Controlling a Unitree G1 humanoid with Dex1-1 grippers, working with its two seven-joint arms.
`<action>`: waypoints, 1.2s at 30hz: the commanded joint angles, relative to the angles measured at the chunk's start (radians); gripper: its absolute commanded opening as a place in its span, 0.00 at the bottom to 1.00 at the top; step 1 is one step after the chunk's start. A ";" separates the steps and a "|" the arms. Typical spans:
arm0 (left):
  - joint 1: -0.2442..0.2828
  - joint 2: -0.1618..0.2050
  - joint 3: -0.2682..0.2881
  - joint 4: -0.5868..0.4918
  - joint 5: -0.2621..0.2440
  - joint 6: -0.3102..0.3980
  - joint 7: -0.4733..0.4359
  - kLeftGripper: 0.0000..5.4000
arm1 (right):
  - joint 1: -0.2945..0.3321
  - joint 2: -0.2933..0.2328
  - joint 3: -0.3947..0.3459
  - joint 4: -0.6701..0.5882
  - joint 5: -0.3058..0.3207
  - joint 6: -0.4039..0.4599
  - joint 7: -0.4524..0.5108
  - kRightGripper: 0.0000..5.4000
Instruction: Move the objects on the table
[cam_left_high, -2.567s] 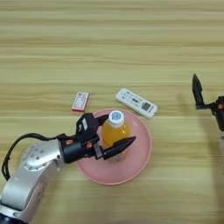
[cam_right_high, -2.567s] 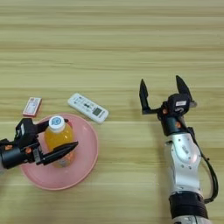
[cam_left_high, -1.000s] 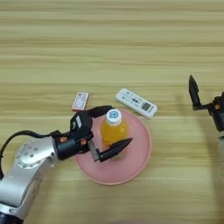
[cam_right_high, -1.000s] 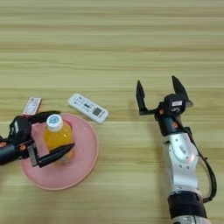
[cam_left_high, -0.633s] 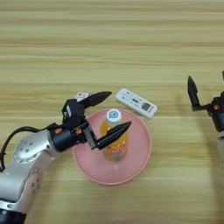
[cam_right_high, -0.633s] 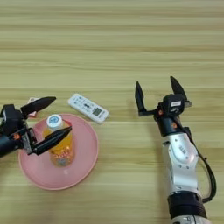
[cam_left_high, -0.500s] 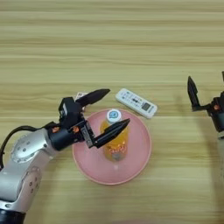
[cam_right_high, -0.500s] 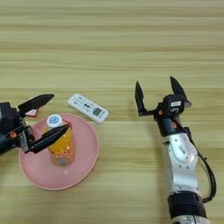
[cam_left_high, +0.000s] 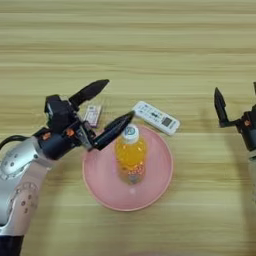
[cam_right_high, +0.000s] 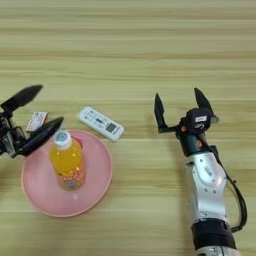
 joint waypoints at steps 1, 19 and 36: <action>-0.047 -0.020 0.052 0.010 -0.008 0.022 0.085 1.00 | -0.006 -0.001 -0.002 -0.001 0.009 0.007 0.008 1.00; -0.200 -0.039 0.011 0.334 0.391 0.025 0.412 1.00 | -0.006 0.000 -0.005 -0.002 0.007 0.007 0.003 1.00; -0.225 -0.052 -0.070 0.488 0.536 0.072 0.438 1.00 | -0.004 0.004 -0.004 -0.006 0.010 0.012 0.002 1.00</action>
